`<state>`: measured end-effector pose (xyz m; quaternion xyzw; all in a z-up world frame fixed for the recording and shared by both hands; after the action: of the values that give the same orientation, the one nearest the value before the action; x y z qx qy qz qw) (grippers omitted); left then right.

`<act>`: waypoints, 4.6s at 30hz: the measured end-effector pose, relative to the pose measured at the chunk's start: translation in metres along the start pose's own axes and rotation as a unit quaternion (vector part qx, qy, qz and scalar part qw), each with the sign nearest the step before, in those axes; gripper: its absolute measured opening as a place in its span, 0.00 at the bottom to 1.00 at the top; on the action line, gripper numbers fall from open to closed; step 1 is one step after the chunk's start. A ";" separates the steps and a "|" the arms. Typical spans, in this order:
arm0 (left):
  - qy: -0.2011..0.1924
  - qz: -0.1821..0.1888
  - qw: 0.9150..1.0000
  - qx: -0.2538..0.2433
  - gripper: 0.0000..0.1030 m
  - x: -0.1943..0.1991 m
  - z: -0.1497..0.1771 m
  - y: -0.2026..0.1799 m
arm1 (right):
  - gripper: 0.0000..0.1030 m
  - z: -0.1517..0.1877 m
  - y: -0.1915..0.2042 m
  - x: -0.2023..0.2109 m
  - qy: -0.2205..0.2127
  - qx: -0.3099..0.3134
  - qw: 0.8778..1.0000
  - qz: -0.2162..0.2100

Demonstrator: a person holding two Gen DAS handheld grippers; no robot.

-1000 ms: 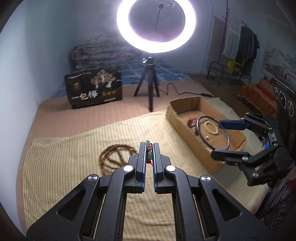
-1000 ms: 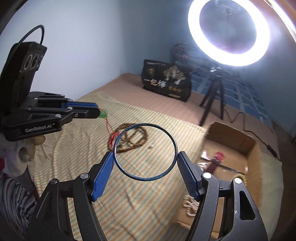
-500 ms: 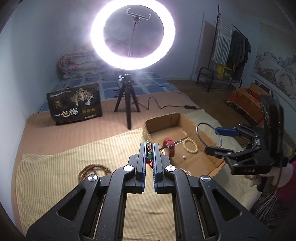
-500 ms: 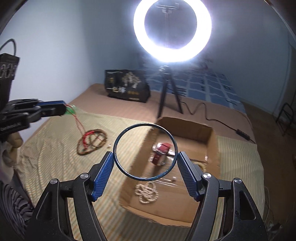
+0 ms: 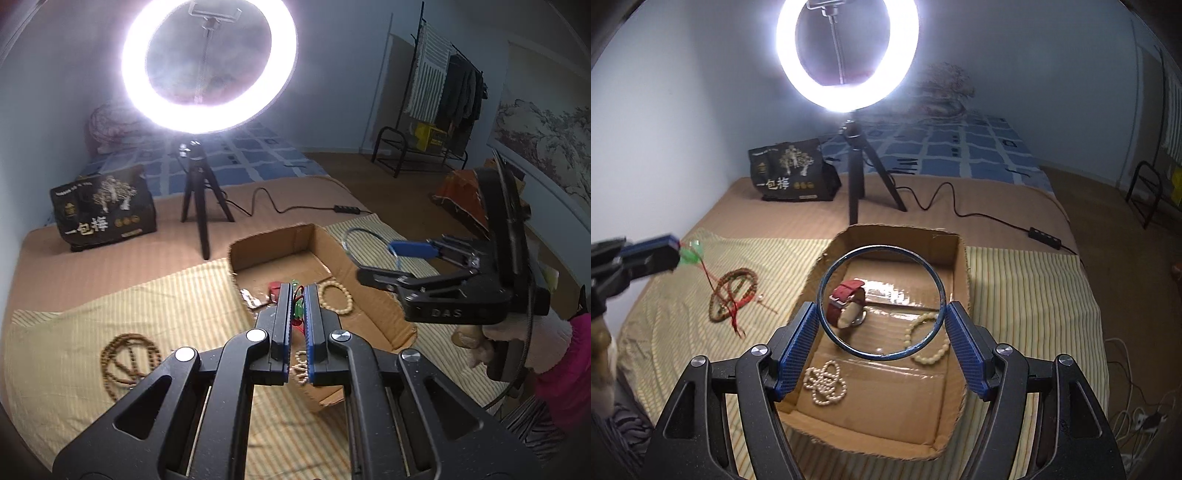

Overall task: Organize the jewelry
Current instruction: 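Lift and carry the jade pendant and blue bangle over the cardboard box, then open both tools to release the pendant and bangle into the box, then move both open tools back to the wooden bead necklace and white pearl, then grasp the wooden bead necklace with the left tool while the right tool grasps the white pearl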

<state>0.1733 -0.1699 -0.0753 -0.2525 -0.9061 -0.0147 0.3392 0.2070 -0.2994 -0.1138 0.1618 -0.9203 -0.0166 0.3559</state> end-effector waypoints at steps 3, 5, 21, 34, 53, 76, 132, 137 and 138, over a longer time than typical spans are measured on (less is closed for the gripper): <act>0.008 0.007 1.000 0.003 0.04 -0.012 0.004 -0.007 | 0.68 -0.002 -0.002 -0.006 0.005 0.006 1.000 0.004; 0.012 0.010 1.000 0.004 0.04 -0.020 0.006 -0.010 | 0.68 -0.003 -0.004 -0.011 0.010 0.006 1.000 0.004; 0.047 0.025 0.998 0.027 0.04 -0.064 0.018 -0.015 | 0.68 0.003 -0.022 -0.052 0.050 -0.022 0.998 0.014; 0.074 0.025 0.997 0.027 0.04 -0.073 0.027 -0.016 | 0.69 0.000 -0.024 -0.056 0.049 -0.028 0.998 0.017; 0.062 0.002 0.998 0.025 0.05 -0.054 0.025 -0.003 | 0.69 -0.004 -0.024 -0.042 0.034 -0.037 0.998 0.025; -0.003 -0.087 0.990 0.109 0.44 0.019 0.005 0.115 | 0.74 -0.023 0.051 -0.013 -0.013 -0.015 0.999 -0.032; 0.148 -0.138 0.971 0.129 0.58 -0.092 0.111 0.277 | 0.48 0.039 0.182 -0.166 0.113 0.066 0.991 -0.028; 0.146 -0.142 0.973 0.106 0.58 -0.097 0.112 0.277 | 0.46 0.038 0.181 -0.176 0.120 0.064 0.991 -0.022; 0.146 -0.144 0.974 0.099 0.58 -0.099 0.113 0.276 | 0.45 0.038 0.181 -0.178 0.122 0.062 0.990 -0.020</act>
<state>0.2974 0.0493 -0.2633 -0.0799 -0.8703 -0.0102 0.4858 0.2538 -0.0765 -0.2312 0.2029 -0.8659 0.0537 0.4540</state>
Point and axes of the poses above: each gripper's, at about its wrist camera, not at the fingertips, and x roughly against the way its jaws point, y to its left, z to its underside, the point moved 7 cm from there along -x, roughly the way its jaws point, and after that the axes turned 1 degree about -y, right-handed, at the moved point
